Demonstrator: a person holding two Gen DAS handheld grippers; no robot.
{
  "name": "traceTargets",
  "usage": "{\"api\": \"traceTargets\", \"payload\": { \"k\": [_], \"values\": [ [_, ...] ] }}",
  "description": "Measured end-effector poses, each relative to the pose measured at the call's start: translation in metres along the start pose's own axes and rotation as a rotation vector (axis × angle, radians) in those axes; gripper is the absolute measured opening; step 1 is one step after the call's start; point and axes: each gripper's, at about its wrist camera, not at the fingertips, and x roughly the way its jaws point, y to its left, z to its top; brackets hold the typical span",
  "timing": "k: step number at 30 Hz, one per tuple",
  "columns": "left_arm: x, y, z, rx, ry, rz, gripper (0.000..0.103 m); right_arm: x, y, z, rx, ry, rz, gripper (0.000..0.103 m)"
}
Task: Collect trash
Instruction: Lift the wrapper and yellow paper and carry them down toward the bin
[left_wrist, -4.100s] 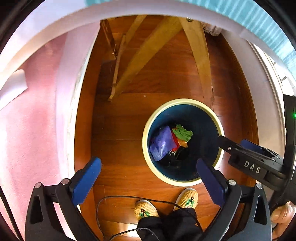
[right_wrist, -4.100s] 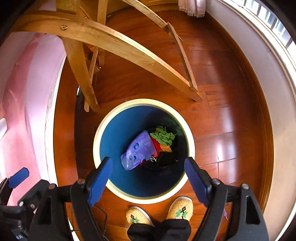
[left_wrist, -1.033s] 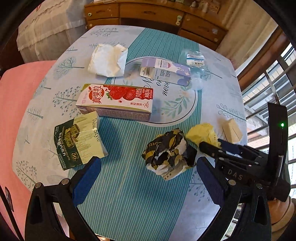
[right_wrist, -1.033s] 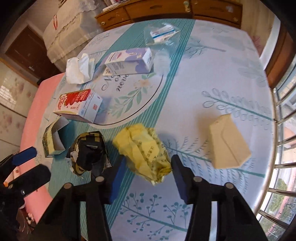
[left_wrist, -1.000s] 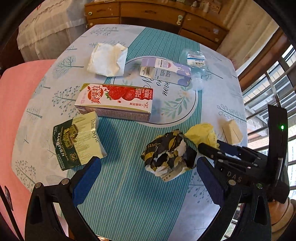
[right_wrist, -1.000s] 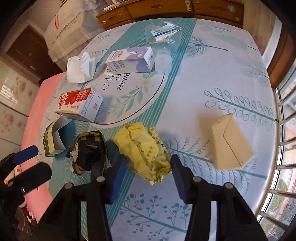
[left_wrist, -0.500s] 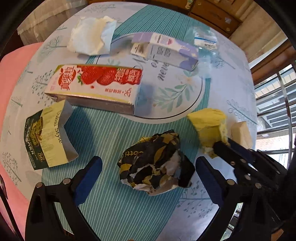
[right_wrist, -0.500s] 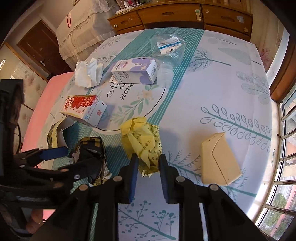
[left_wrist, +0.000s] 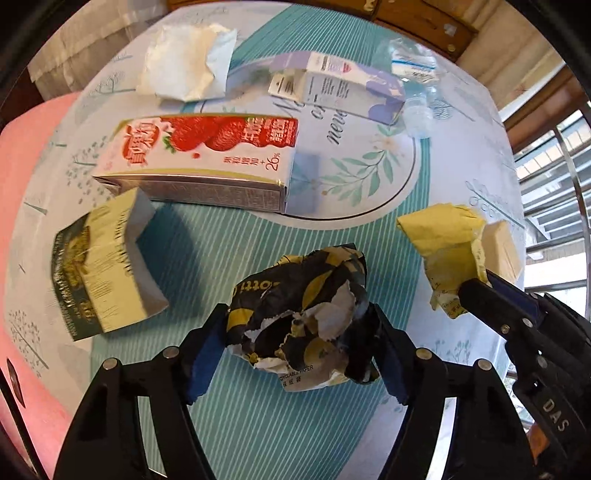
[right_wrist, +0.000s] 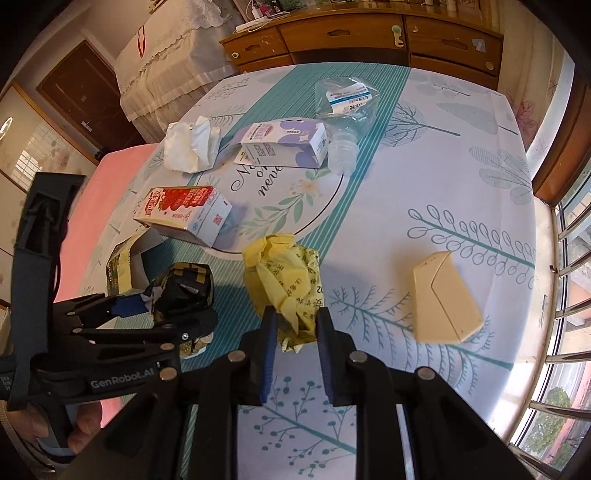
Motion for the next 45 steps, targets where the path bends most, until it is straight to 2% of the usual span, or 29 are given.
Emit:
{"api": "traceTargets", "payload": {
  "k": [7,10,15,20,28,37,45],
  "values": [
    [-0.04,0.016,-0.024,0.046,-0.069,-0.042,0.071,-0.018,0.026,-0.018,0.027,-0.023,-0.023,0.02],
    [-0.067,0.027,-0.024,0.072,-0.106,-0.06,0.071,-0.03,0.045,-0.03,0.039,-0.043,-0.031,0.02],
    [-0.104,0.052,-0.054,0.13,-0.172,-0.084,0.071,-0.051,0.079,-0.056,0.074,-0.092,-0.052,0.02],
    [-0.138,0.088,-0.096,0.218,-0.222,-0.105,0.071,-0.07,0.119,-0.096,0.154,-0.16,-0.082,0.02],
    [-0.182,0.15,-0.157,0.335,-0.27,-0.146,0.071,-0.076,0.195,-0.177,0.299,-0.19,-0.123,0.02],
    [-0.183,0.195,-0.213,0.398,-0.234,-0.153,0.071,-0.071,0.252,-0.243,0.367,-0.175,-0.15,0.02],
    [-0.145,0.202,-0.243,0.378,-0.151,-0.149,0.071,-0.041,0.257,-0.282,0.403,-0.063,-0.144,0.02]
  ]
}}
